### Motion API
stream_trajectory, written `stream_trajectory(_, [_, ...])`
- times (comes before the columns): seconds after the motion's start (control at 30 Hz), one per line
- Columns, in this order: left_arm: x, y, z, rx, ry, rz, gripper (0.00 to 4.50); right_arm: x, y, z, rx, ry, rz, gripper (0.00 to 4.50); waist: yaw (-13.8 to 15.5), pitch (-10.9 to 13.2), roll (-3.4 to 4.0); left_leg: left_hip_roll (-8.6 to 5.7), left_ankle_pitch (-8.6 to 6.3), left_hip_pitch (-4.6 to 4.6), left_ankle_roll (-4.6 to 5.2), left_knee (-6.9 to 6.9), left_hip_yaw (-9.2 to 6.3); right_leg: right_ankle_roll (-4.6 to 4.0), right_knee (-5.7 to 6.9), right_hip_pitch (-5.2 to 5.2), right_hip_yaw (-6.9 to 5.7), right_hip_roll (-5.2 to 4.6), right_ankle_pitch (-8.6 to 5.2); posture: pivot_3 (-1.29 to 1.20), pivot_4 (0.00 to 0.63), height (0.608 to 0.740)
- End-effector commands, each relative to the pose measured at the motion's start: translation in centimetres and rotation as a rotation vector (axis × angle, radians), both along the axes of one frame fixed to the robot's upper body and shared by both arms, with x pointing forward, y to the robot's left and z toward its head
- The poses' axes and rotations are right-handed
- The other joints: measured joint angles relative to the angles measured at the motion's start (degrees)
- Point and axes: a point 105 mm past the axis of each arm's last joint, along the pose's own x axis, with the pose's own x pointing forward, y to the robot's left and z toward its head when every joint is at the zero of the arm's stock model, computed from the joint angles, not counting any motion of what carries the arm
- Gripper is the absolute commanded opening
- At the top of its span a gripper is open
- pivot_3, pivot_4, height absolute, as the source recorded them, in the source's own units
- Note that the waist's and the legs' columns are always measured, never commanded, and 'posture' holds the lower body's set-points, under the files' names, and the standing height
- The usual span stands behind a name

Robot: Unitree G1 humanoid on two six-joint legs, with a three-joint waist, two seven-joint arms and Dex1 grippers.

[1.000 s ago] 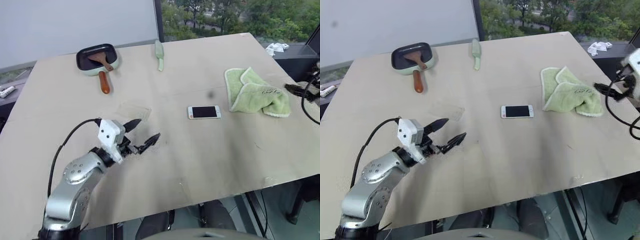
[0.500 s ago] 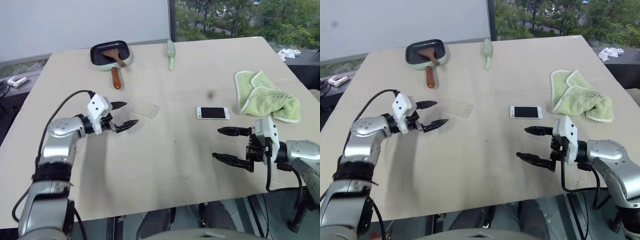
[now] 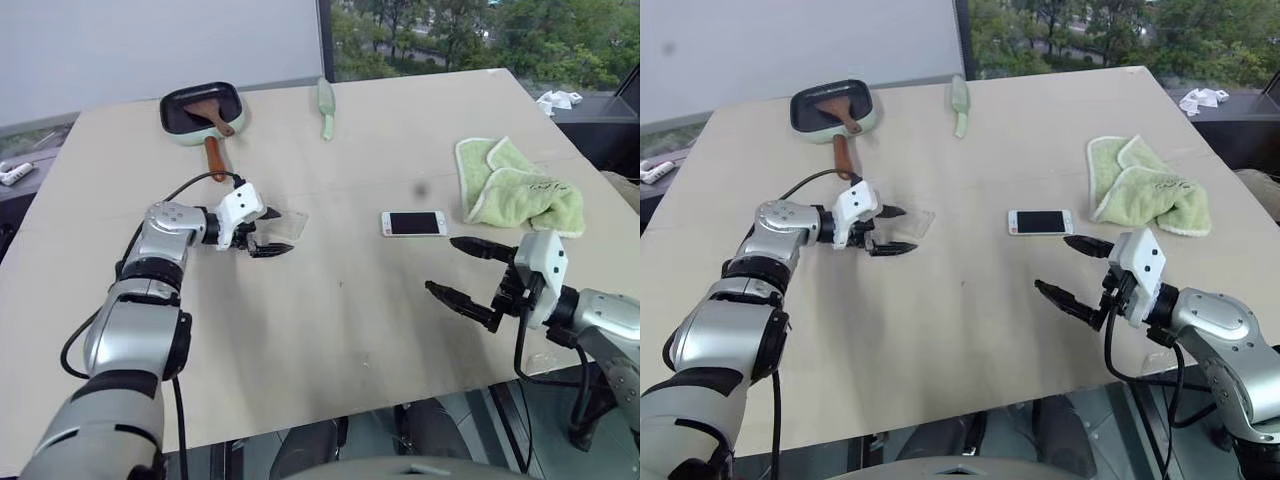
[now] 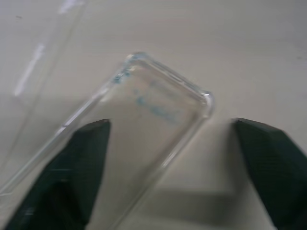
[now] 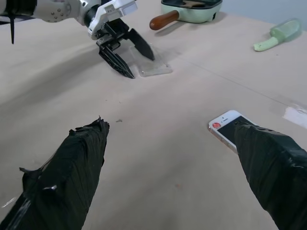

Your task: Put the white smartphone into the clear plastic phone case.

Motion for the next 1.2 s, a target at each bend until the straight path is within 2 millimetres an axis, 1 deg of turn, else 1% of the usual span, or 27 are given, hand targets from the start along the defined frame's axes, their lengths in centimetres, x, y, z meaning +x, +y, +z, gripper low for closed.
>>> stream_trajectory(0.03, [-0.6,0.9,-1.7,0.064,0.067,0.023,2.2,-0.3,-0.2,1.3,-0.003,-0.074,-0.007,4.5,0.02,-0.03,-0.01,0.0,0.0,0.07,0.0,0.08,0.02,0.01,0.11,0.06,0.02,0.0,0.0,0.0,0.15,0.74])
stream_trajectory(0.1, [-0.8,0.6,-1.7,0.089,0.042,-0.025,1.39,-0.5,-0.1,0.9,-0.006,-0.065,0.003,4.5,0.03,-0.03,-0.02,0.0,0.0,0.18,0.01,0.17,0.01,0.01,0.23,0.17,0.01,0.01,-0.01,0.0,0.15,0.74])
stream_trajectory(0.2, [-1.5,0.4,-2.0,0.13,0.035,-0.104,0.17,-0.7,-0.1,0.5,-0.015,-0.059,0.011,4.5,-0.06,-0.02,-0.02,0.01,-0.03,0.66,0.04,0.17,0.02,0.04,0.24,0.62,0.03,0.02,-0.04,0.0,0.15,0.74])
stream_trajectory(0.23, [-1.6,0.3,-2.0,0.129,0.035,-0.118,0.08,-0.7,-0.1,0.4,-0.015,-0.059,0.012,4.5,-0.1,-0.02,-0.02,0.01,-0.04,0.71,0.06,0.16,0.04,0.05,0.23,0.67,0.06,0.02,-0.04,0.0,0.15,0.74])
stream_trajectory(0.33, [-2.1,-0.8,-1.2,0.079,0.01,-0.209,0.08,-0.6,-0.4,0.5,-0.015,-0.058,0.017,4.5,-0.1,-0.01,-0.02,0.0,-0.07,0.8,0.1,0.17,0.09,0.09,0.22,0.76,0.1,0.03,-0.06,0.0,0.15,0.74])
stream_trajectory(0.4, [-2.3,-2.0,-0.6,0.02,-0.006,-0.253,0.08,-0.7,-0.8,0.2,-0.036,-0.045,0.03,4.5,-0.05,0.0,-0.04,0.0,-0.08,0.78,0.12,0.17,0.08,0.11,0.19,0.75,0.09,0.02,-0.08,0.0,0.15,0.74])
stream_trajectory(0.47, [-2.8,-3.8,-0.1,-0.039,-0.021,-0.318,0.08,-0.7,-1.5,-0.1,-0.058,-0.028,0.031,4.5,0.15,0.0,-0.03,-0.01,-0.1,0.73,0.15,0.16,0.07,0.11,0.11,0.75,0.08,0.0,-0.08,0.0,0.15,0.74])
stream_trajectory(0.6, [-4.9,-7.8,0.6,-0.154,-0.018,-0.424,0.08,-0.9,-3.0,-0.8,-0.097,0.007,0.039,4.5,0.36,0.03,-0.05,-0.02,-0.18,0.48,0.28,0.21,-0.02,0.14,-0.16,0.72,0.07,-0.05,-0.09,0.0,0.15,0.74])
stream_trajectory(0.7, [-7.4,-10.9,0.4,-0.23,0.051,-0.47,0.08,-1.3,-4.0,-1.3,-0.139,0.031,0.045,4.5,0.21,0.03,-0.05,0.0,-0.18,0.26,0.27,0.24,-0.05,0.15,-0.2,0.51,0.16,-0.17,-0.07,0.0,0.15,0.74])
stream_trajectory(0.8, [-9.6,-13.2,-0.4,-0.249,0.083,-0.505,0.08,-1.5,-4.7,-1.3,-0.144,0.05,0.04,4.5,0.09,0.02,-0.02,0.04,-0.18,0.13,0.26,0.25,-0.08,0.14,-0.18,0.38,0.19,-0.19,-0.07,0.0,0.15,0.74])
stream_trajectory(0.9, [-10.4,-14.8,-0.9,-0.266,0.086,-0.507,0.08,-1.7,-5.1,-1.5,-0.16,0.058,0.043,4.5,0.16,0.02,-0.02,0.04,-0.17,0.16,0.25,0.26,-0.07,0.13,-0.15,0.39,0.22,-0.18,-0.06,0.0,0.15,0.74])
stream_trajectory(0.97, [-10.6,-15.7,-1.4,-0.276,0.086,-0.49,0.08,-1.9,-5.3,-1.7,-0.174,0.062,0.047,4.5,0.3,0.01,-0.01,0.04,-0.17,0.19,0.25,0.26,-0.07,0.13,-0.15,0.42,0.21,-0.18,-0.06,0.0,0.15,0.74])
stream_trajectory(1.07, [-10.6,-16.1,-1.7,-0.283,0.085,-0.462,0.08,-2.0,-5.2,-1.7,-0.182,0.063,0.055,4.5,0.68,0.01,-0.01,0.03,-0.17,0.19,0.25,0.28,-0.07,0.13,-0.16,0.43,0.21,-0.19,-0.06,0.0,0.15,0.74])
stream_trajectory(1.17, [-10.4,-16.2,-1.8,-0.291,0.066,-0.429,0.87,-1.9,-5.2,-1.7,-0.183,0.061,0.062,4.5,0.75,0.01,-0.01,0.04,-0.18,0.19,0.25,0.27,-0.07,0.13,-0.17,0.42,0.22,-0.19,-0.06,0.0,0.15,0.74])
stream_trajectory(1.2, [-10.2,-16.2,-1.7,-0.296,0.056,-0.417,1.26,-1.8,-5.2,-1.7,-0.183,0.061,0.065,4.5,0.93,0.01,-0.01,0.04,-0.18,0.19,0.25,0.27,-0.07,0.13,-0.17,0.42,0.22,-0.19,-0.06,0.0,0.15,0.74])
